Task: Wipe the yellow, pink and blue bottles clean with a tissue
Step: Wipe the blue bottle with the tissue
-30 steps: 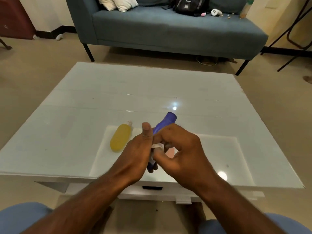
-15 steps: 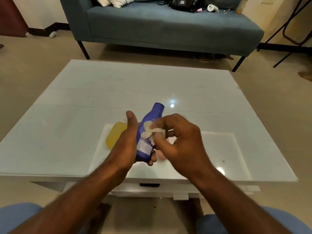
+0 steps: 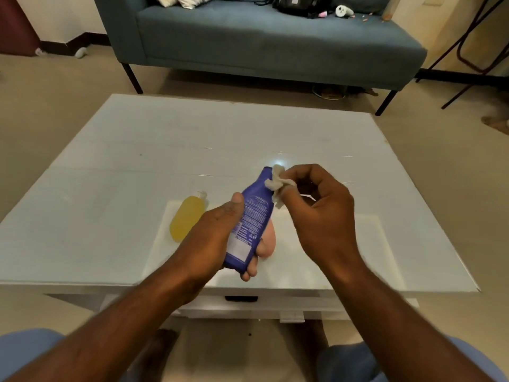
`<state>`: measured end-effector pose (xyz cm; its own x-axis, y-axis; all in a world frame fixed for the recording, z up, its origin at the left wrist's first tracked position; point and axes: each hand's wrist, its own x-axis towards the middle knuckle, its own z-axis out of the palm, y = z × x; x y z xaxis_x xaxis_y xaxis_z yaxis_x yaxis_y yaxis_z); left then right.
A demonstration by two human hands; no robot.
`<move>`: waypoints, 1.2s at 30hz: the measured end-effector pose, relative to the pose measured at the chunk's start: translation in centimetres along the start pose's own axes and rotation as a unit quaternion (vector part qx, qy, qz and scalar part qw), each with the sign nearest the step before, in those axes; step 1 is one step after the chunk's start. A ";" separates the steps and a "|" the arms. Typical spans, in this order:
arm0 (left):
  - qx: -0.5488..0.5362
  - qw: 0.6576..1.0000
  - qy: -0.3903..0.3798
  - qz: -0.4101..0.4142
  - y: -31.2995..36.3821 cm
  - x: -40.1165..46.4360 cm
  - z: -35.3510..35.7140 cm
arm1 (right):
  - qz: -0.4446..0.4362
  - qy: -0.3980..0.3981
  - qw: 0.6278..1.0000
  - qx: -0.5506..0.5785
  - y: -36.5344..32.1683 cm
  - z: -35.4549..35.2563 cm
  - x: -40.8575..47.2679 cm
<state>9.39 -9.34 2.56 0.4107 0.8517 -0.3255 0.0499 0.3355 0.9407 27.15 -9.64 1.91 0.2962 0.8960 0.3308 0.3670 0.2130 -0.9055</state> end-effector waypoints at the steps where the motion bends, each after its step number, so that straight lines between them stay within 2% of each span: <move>1: -0.017 1.000 -0.002 -0.004 0.0 0.0 0.1 | -0.002 -0.008 1.000 0.001 0.0 0.2 -0.4; 5: -0.071 0.996 0.054 -0.021 0.3 0.4 -0.5 | -0.019 -0.089 0.996 -0.001 -0.4 1.3 -2.3; 10: -0.107 0.992 -0.002 -0.065 0.4 0.0 -0.2 | 0.027 -0.012 0.998 0.058 -0.2 0.4 -0.1; 16: -0.141 0.988 0.061 -0.021 0.8 0.2 -0.6 | -0.002 -0.108 0.993 0.049 -0.7 1.1 -2.5; 19: -0.103 0.994 0.003 -0.042 0.7 0.0 -0.5 | 0.023 -0.034 0.998 0.052 -0.2 0.6 -0.9; 21: -0.088 0.995 -0.005 -0.048 0.3 -0.1 -0.1 | 0.028 -0.004 0.998 0.050 -0.1 0.4 -0.2; 23: -0.117 0.993 0.011 -0.031 0.2 0.0 0.0 | 0.019 -0.037 0.998 0.057 -0.2 0.6 -1.0; 25: -0.145 0.988 0.048 -0.017 0.4 0.3 -0.4 | 0.008 -0.102 0.993 0.057 -0.5 1.3 -2.6; 27: -0.133 0.988 0.070 -0.029 0.6 0.5 -0.9 | -0.009 -0.132 0.991 0.025 -0.4 1.6 -3.1; 32: -0.078 0.995 0.024 -0.062 0.2 0.3 -0.5 | 0.025 -0.036 0.999 0.020 0.1 0.9 -0.8; 36: -0.070 0.992 0.093 -0.037 -0.2 1.0 0.2 | 0.046 -0.033 0.998 0.037 0.2 0.6 -0.2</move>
<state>10.02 -8.63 2.05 0.2346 0.8778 -0.4176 -0.0593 0.4417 0.8952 26.62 -9.56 1.48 0.2662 0.9362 0.2294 0.2740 0.1547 -0.9492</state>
